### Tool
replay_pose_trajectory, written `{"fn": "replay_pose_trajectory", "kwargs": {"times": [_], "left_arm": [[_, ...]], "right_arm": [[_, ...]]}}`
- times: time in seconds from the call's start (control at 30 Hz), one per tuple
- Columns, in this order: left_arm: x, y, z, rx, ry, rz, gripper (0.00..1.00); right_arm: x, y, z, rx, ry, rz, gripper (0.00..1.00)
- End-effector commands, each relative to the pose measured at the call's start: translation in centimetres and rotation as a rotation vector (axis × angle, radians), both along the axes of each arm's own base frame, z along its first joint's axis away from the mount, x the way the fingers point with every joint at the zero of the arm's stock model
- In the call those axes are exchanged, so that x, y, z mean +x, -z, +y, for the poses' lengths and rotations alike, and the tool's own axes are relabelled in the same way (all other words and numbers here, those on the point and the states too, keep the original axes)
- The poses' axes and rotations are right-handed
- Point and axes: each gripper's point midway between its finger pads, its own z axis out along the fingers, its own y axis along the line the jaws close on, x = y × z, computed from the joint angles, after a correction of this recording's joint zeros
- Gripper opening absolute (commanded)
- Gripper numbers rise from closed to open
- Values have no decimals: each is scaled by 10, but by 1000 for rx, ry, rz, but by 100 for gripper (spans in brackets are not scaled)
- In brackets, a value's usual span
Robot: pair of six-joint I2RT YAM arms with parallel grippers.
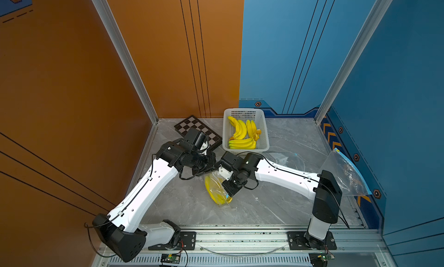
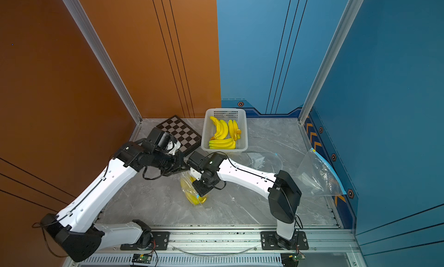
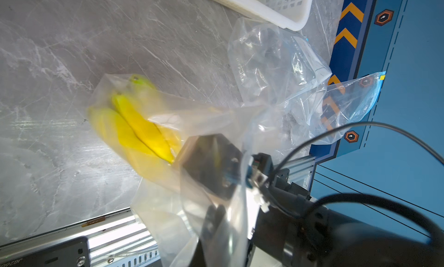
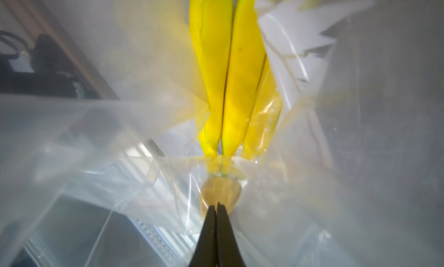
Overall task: Open the zip-top bag and take out the banana
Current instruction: Adjust the zipper food storage bag at the center of the board.
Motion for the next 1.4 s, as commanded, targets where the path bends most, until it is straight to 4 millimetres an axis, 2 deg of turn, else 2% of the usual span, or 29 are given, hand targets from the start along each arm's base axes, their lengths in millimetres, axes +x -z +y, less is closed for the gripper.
{"fn": "replay_pose_trajectory", "kwargs": {"times": [0.0, 0.1, 0.13, 0.17, 0.3, 0.37, 0.43, 0.47, 0.57, 0.67, 0.8, 0.97, 1.03, 1.13, 1.27, 1.3, 1.37], "left_arm": [[-1, -13, -6, -38, 17, -39, 41], [-7, -9, 4, -33, 9, -44, 78], [-8, -11, 9, -35, -1, -57, 94], [-9, -14, 16, -38, -17, -77, 98], [-13, -28, 46, -65, -95, -137, 98], [-16, -27, 65, -33, -139, -140, 98], [-22, -9, 84, 40, -186, -95, 98], [-27, 7, 89, 55, -208, -51, 98], [-41, 54, 100, 106, -241, 66, 98], [-49, 88, 110, 139, -272, 104, 98], [-42, 112, 104, 100, -267, 93, 98], [-24, 131, 96, 56, -257, 60, 98], [-22, 141, 93, 27, -263, 68, 100], [-23, 151, 87, -28, -269, 77, 96], [-19, 150, 79, -58, -241, 53, 92], [-18, 151, 76, -64, -234, 52, 91], [-16, 153, 70, -81, -225, 48, 90]], "right_arm": [[-4, 1, -12, -57, 18, 34, 0], [-2, 2, -7, -41, 29, 41, 0], [-2, 3, -7, -37, 31, 42, 0], [-3, 3, -5, -31, 33, 47, 0], [-3, 6, -8, -25, 51, 63, 0], [-3, 5, -9, -19, 54, 61, 0], [-2, 5, -11, -11, 64, 68, 0], [-2, 6, -13, -12, 71, 74, 0], [-2, 7, -20, -6, 90, 77, 0], [-3, 6, -22, 24, 112, 85, 0], [-5, 5, -19, 53, 115, 85, 0], [-10, 11, -18, 59, 113, 98, 0], [-10, 17, -24, 43, 126, 108, 0], [-11, 26, -38, 13, 165, 126, 0], [-15, 35, -71, -15, 270, 153, 0], [-16, 34, -74, 5, 283, 158, 0], [-17, 21, -62, 103, 277, 150, 0]]}}
